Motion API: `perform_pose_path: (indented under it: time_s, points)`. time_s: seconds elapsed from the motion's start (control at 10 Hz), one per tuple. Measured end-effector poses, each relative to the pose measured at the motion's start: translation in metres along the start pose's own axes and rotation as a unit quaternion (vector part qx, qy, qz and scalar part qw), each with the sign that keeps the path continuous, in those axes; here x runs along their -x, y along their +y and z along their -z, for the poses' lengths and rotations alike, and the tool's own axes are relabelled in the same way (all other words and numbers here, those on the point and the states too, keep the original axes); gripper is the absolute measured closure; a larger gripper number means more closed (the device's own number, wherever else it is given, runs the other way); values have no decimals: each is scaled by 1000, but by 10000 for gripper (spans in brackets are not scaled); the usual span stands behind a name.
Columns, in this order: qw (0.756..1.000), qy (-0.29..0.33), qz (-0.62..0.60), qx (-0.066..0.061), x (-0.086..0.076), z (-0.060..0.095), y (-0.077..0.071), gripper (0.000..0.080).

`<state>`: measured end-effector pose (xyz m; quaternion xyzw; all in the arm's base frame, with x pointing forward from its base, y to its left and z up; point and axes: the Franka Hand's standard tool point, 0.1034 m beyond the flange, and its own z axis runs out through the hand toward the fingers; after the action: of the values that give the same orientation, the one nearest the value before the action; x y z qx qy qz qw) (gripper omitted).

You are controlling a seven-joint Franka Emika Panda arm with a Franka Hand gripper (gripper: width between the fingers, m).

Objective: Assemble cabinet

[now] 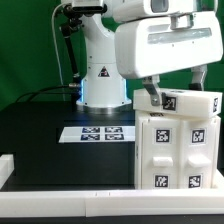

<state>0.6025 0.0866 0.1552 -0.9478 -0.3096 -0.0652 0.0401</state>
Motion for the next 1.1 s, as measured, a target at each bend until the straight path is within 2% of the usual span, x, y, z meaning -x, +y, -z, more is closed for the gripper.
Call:
perform_pose_path:
  time_s: [0.1, 0.5, 0.6, 0.9, 1.1]
  points:
    - [1000, 0, -1, 0, 0, 0, 1, 219]
    - [999, 4, -32, 1, 1, 0, 2, 243]
    - [995, 22, -97, 5, 1, 1, 3, 243]
    - [978, 47, -205, 16, 3, -1, 2, 242]
    - [955, 67, -289, 18, 1, -1, 3, 242]
